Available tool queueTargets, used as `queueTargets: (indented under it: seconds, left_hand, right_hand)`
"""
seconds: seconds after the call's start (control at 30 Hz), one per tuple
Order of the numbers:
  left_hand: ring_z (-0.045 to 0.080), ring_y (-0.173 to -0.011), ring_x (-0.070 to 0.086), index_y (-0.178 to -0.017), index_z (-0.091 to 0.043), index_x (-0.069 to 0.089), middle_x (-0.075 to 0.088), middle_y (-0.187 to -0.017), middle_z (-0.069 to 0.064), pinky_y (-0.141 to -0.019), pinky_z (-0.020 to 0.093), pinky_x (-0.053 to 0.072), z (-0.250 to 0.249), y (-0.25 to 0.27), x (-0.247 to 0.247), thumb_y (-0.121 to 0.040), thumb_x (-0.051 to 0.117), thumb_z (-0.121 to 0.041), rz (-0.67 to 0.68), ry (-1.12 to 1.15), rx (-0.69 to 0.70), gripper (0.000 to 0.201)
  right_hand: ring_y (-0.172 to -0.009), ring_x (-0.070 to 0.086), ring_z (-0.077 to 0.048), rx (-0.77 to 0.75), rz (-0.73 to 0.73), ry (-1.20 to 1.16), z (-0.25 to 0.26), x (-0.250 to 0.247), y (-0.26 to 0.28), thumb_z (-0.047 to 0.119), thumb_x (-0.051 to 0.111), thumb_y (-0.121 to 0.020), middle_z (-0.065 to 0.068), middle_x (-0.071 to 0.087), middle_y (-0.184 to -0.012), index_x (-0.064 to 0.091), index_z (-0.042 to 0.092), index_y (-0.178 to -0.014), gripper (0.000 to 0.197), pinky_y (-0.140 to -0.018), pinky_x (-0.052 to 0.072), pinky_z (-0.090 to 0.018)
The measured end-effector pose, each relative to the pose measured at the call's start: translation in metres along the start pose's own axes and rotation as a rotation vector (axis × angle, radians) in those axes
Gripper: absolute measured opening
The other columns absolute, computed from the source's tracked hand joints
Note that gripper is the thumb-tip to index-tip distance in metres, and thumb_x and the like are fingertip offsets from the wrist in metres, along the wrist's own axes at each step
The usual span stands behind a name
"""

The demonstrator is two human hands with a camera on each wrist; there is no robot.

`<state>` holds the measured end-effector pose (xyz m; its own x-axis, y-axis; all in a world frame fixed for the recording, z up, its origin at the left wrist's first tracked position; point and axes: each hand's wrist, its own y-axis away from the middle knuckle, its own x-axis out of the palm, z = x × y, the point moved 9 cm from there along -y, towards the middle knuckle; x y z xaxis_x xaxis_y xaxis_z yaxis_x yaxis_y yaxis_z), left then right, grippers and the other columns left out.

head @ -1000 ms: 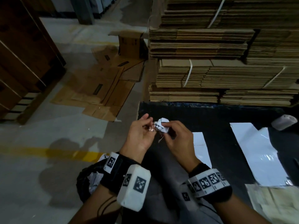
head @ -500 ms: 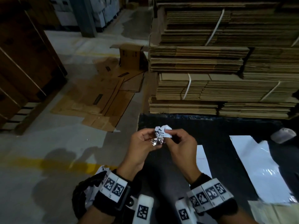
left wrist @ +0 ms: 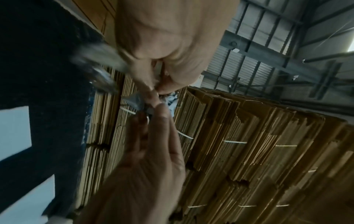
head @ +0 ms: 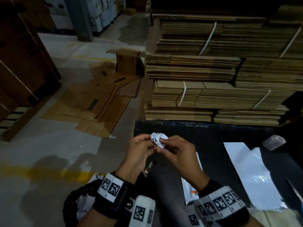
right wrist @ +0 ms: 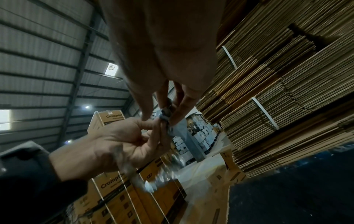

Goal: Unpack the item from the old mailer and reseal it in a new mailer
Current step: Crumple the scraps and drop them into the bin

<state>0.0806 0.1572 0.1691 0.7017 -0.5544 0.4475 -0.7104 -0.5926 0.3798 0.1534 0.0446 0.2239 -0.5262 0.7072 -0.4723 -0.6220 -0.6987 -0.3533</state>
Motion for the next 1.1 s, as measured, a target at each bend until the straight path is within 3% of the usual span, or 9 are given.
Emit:
queueTargets:
  seconds: [0.23, 0.37, 0.53, 0.7, 0.8, 0.87, 0.97, 1.03, 1.1]
  left_hand:
    - [0.022, -0.091, 0.067, -0.106, 0.009, 0.063, 0.07, -0.099, 0.018, -0.071, 0.026, 0.059, 0.005, 0.029, 0.014, -0.088, 0.048, 0.008, 0.03, 0.121, -0.006, 0.023]
    - [0.02, -0.091, 0.069, -0.11, 0.005, 0.063, 0.071, -0.099, 0.012, -0.077, 0.027, 0.058, 0.015, 0.054, 0.015, -0.09, 0.057, -0.003, 0.057, -0.005, 0.019, 0.021]
    - [0.025, -0.081, 0.071, -0.09, 0.001, 0.068, 0.073, -0.086, 0.014, -0.075, 0.032, 0.06, 0.049, 0.067, -0.017, -0.082, 0.063, 0.011, -0.21, -0.166, 0.113, 0.014]
    - [0.021, -0.069, 0.067, -0.074, -0.003, 0.063, 0.065, -0.073, 0.011, -0.065, 0.027, 0.06, 0.089, 0.082, -0.087, -0.08, 0.062, 0.017, -0.523, -0.296, 0.135, 0.021]
    - [0.034, -0.084, 0.066, -0.081, 0.002, 0.064, 0.065, -0.081, 0.015, -0.062, 0.025, 0.06, 0.119, 0.087, -0.133, -0.082, 0.06, 0.016, -0.612, -0.294, 0.07, 0.014]
    - [0.035, -0.089, 0.064, -0.102, 0.009, 0.063, 0.064, -0.091, 0.017, -0.061, 0.025, 0.059, 0.138, 0.088, -0.164, -0.084, 0.057, 0.015, -0.642, -0.263, -0.012, 0.019]
    - [0.028, -0.08, 0.062, -0.133, 0.0, 0.045, 0.058, -0.104, 0.015, -0.059, 0.029, 0.057, 0.16, 0.084, -0.205, -0.083, 0.057, 0.016, -0.667, -0.296, -0.101, 0.054]
    - [0.023, -0.074, 0.062, -0.136, -0.006, 0.042, 0.058, -0.099, 0.012, -0.059, 0.029, 0.056, 0.172, 0.074, -0.221, -0.084, 0.057, 0.014, -0.618, -0.322, -0.158, 0.058]
    - [0.017, -0.07, 0.061, -0.125, -0.004, 0.051, 0.06, -0.092, 0.01, -0.059, 0.026, 0.056, 0.182, 0.063, -0.23, -0.087, 0.056, 0.01, -0.52, -0.351, -0.253, 0.04]
  right_hand:
    - [-0.076, 0.065, -0.008, -0.027, 0.015, -0.003, 0.002, -0.021, 0.002, 0.012, 0.079, -0.075, 0.002, 0.068, -0.082, 0.076, 0.016, -0.085, 0.012, -0.07, 0.049, -0.013]
    - [-0.072, 0.062, -0.005, -0.082, 0.061, 0.014, 0.001, -0.025, 0.018, 0.009, 0.078, -0.075, 0.005, 0.067, -0.079, 0.075, 0.017, -0.082, 0.011, -0.068, 0.046, -0.01]
    - [-0.073, 0.064, -0.002, 0.057, 0.289, -0.067, -0.032, -0.001, 0.051, 0.007, 0.075, -0.077, 0.012, 0.068, -0.078, 0.066, 0.03, -0.076, 0.025, -0.069, 0.049, -0.013]
    - [-0.079, 0.067, -0.008, 0.255, 0.494, -0.025, -0.095, 0.053, 0.09, 0.011, 0.075, -0.077, 0.002, 0.073, -0.09, 0.071, 0.02, -0.1, 0.025, -0.08, 0.052, -0.021]
    - [-0.086, 0.068, -0.016, 0.303, 0.613, 0.073, -0.116, 0.088, 0.112, 0.013, 0.076, -0.078, -0.007, 0.073, -0.094, 0.068, 0.013, -0.115, 0.038, -0.082, 0.049, -0.02]
    - [-0.094, 0.067, -0.022, 0.303, 0.679, 0.131, -0.123, 0.113, 0.123, 0.016, 0.076, -0.077, -0.011, 0.071, -0.101, 0.064, 0.011, -0.121, 0.046, -0.087, 0.049, -0.026]
    - [-0.106, 0.061, -0.026, 0.254, 0.787, 0.241, -0.125, 0.156, 0.138, 0.022, 0.077, -0.076, -0.012, 0.06, -0.122, 0.056, 0.015, -0.131, 0.059, -0.093, 0.048, -0.033]
    - [-0.111, 0.057, -0.028, 0.221, 0.86, 0.298, -0.125, 0.189, 0.15, 0.021, 0.075, -0.078, -0.012, 0.05, -0.13, 0.048, 0.017, -0.138, 0.066, -0.096, 0.046, -0.034]
    - [-0.109, 0.057, -0.03, 0.23, 0.878, 0.309, -0.123, 0.218, 0.16, 0.02, 0.07, -0.08, -0.012, 0.046, -0.128, 0.051, 0.019, -0.135, 0.058, -0.093, 0.045, -0.033]
